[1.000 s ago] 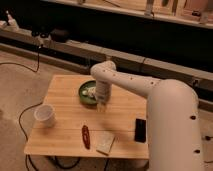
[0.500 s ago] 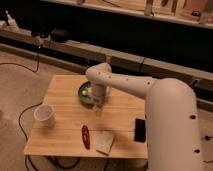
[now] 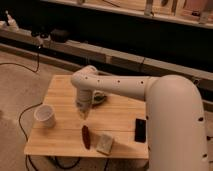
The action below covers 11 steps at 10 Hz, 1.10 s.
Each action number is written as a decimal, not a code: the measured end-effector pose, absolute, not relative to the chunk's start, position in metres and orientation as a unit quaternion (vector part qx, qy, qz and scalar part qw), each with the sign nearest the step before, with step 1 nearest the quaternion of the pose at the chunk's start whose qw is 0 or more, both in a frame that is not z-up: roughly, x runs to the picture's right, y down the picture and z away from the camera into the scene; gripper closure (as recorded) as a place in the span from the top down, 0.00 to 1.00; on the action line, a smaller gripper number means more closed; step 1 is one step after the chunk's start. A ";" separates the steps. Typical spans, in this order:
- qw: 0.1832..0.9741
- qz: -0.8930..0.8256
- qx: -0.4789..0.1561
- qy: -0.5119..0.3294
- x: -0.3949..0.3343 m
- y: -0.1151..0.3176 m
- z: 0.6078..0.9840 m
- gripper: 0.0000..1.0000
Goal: Place the pepper on the white sponge
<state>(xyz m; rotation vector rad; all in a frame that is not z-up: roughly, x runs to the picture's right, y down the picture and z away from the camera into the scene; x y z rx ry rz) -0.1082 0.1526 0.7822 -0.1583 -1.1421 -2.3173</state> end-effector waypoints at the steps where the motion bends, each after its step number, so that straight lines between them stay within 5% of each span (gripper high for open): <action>1: 0.282 -0.858 -0.065 -0.425 -0.109 0.154 0.779 0.06; 2: 0.286 -0.856 -0.068 -0.425 -0.110 0.155 0.778 0.08; 9: 0.294 -0.847 -0.092 -0.433 -0.112 0.171 0.777 0.75; 11: 0.301 -0.845 -0.101 -0.430 -0.116 0.177 0.776 0.80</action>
